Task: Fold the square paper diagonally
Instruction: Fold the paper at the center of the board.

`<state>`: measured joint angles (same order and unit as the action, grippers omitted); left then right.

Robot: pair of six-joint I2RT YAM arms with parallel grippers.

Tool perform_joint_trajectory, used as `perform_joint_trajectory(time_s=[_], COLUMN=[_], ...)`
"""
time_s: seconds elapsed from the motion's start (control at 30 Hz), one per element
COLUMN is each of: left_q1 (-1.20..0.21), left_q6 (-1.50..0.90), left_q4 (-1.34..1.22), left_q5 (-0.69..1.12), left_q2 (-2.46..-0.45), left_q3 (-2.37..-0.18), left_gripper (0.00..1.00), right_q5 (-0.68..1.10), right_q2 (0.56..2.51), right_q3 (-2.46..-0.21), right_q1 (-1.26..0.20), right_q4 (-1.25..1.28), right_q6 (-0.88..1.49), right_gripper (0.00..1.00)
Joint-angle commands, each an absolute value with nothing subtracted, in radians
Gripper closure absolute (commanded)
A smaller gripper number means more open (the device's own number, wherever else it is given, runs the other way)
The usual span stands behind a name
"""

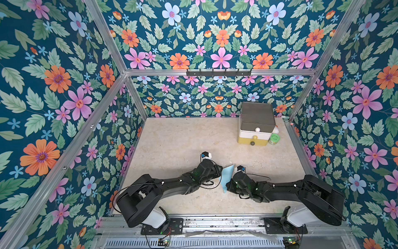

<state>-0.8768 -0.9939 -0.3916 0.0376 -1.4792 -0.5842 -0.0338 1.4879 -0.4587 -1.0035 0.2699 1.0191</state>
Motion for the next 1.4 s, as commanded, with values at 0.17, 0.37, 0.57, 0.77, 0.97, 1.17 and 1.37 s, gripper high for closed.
perform_joint_trajectory(time_s=[0.17, 0.37, 0.57, 0.77, 0.97, 1.17, 1.37], left_q1=[-0.858, -0.784, -0.764, -0.764, -0.763, -0.763, -0.771], left_q6=[-0.957, -0.981, -0.936, -0.949, -0.930, -0.932, -0.941], left_q4=[-0.340, -0.398, -0.441, -0.592, -0.551, -0.540, -0.526], left_q5=[0.069, 0.091, 0.204, 0.308, 0.266, 0.214, 0.194], left_q2=[-1.597, -1.525, -1.569, -1.583, -1.621, -1.643, -1.607], left_q3=[-0.641, -0.565, -0.550, -0.502, -0.532, -0.544, -0.525], left_gripper=[0.63, 0.50, 0.51, 0.54, 0.59, 0.83, 1.00], right_q5=[-0.067, -0.064, -0.061, -0.061, -0.058, -0.061, -0.078], right_q2=[1.494, 1.506, 1.525, 1.520, 1.519, 1.523, 1.516], right_q3=[-0.497, -0.505, -0.508, -0.509, -0.520, -0.531, -0.539], right_q1=[-1.004, -1.005, -1.004, -1.005, -1.004, -1.005, -1.003], right_q4=[0.062, 0.067, 0.079, 0.073, 0.060, 0.055, 0.040], right_q6=[0.894, 0.885, 0.885, 0.885, 0.882, 0.881, 0.885], right_gripper=[0.95, 0.95, 0.96, 0.96, 0.96, 0.96, 0.94])
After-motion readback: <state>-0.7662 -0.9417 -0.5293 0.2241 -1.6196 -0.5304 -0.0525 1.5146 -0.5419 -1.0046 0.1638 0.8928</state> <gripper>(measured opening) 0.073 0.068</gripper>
